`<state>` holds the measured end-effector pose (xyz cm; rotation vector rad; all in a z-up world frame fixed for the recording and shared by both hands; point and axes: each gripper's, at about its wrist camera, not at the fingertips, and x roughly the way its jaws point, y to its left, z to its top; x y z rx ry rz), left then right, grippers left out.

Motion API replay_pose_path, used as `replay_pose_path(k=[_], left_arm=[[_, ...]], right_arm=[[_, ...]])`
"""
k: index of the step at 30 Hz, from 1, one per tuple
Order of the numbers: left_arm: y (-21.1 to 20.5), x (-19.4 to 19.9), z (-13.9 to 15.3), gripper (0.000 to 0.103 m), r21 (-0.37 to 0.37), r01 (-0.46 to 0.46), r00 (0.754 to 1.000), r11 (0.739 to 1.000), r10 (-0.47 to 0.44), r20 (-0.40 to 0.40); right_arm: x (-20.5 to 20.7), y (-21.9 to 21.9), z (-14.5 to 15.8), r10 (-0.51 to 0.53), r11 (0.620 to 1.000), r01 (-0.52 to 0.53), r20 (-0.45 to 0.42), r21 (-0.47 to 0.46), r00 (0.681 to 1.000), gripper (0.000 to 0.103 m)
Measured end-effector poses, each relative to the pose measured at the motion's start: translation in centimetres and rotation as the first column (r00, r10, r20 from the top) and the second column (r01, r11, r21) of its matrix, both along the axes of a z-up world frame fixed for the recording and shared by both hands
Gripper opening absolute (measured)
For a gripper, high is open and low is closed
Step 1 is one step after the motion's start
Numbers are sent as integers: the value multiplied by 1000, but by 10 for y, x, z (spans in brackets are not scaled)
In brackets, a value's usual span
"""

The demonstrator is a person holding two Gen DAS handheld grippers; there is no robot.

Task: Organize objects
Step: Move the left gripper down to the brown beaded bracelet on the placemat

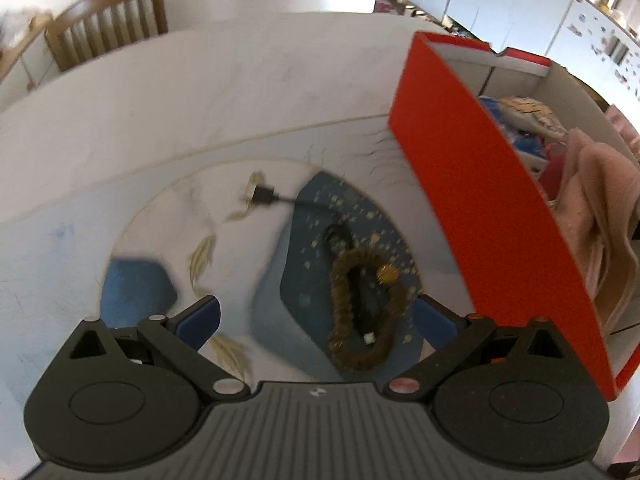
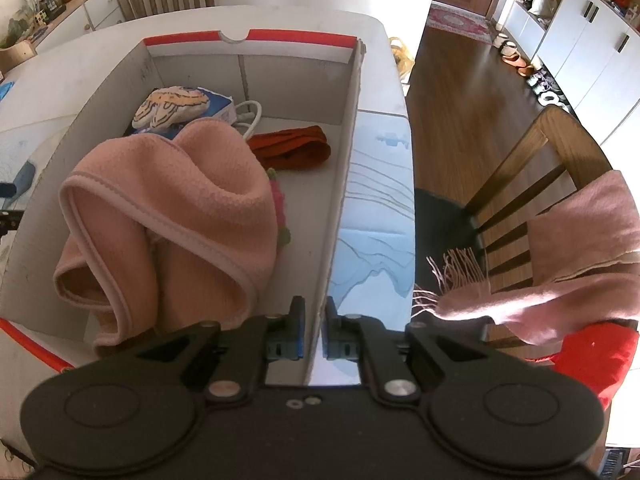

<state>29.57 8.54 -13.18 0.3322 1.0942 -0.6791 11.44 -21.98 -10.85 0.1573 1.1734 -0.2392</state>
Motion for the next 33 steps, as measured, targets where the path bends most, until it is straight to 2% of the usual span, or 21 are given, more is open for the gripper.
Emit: replay_pose_path(k=[11, 16, 21, 24, 26, 27, 31, 33], left_arm=[[12, -1, -31, 102, 71, -31, 1000, 997, 31, 5], [13, 0, -32, 102, 60, -46, 999, 997, 46, 7], [11, -2, -30, 97, 57, -45, 999, 997, 45, 5], [7, -5, -26, 84, 52, -24, 1000, 998, 24, 11], [3, -9, -25, 69, 56, -6, 1000, 998, 5, 18], [0, -11, -24, 66, 58, 2, 1000, 998, -4, 21], [-11, -22, -20, 29, 57, 49, 999, 997, -50, 12], [-16, -26, -20, 17, 60, 69, 998, 996, -69, 2]], right_arm=[[2, 1, -2, 3, 1000, -3, -9, -3, 1000, 8], [1, 2, -2, 3, 1000, -3, -9, -3, 1000, 8], [1, 2, -2, 3, 1000, -3, -10, -3, 1000, 8], [1, 2, -2, 3, 1000, -3, -10, -3, 1000, 8], [1, 2, -2, 3, 1000, -3, -10, -3, 1000, 8], [1, 2, -2, 3, 1000, -3, -10, -3, 1000, 8], [1, 2, -3, 4, 1000, -4, -9, -4, 1000, 8], [1, 2, -3, 5, 1000, -5, -9, -4, 1000, 8]])
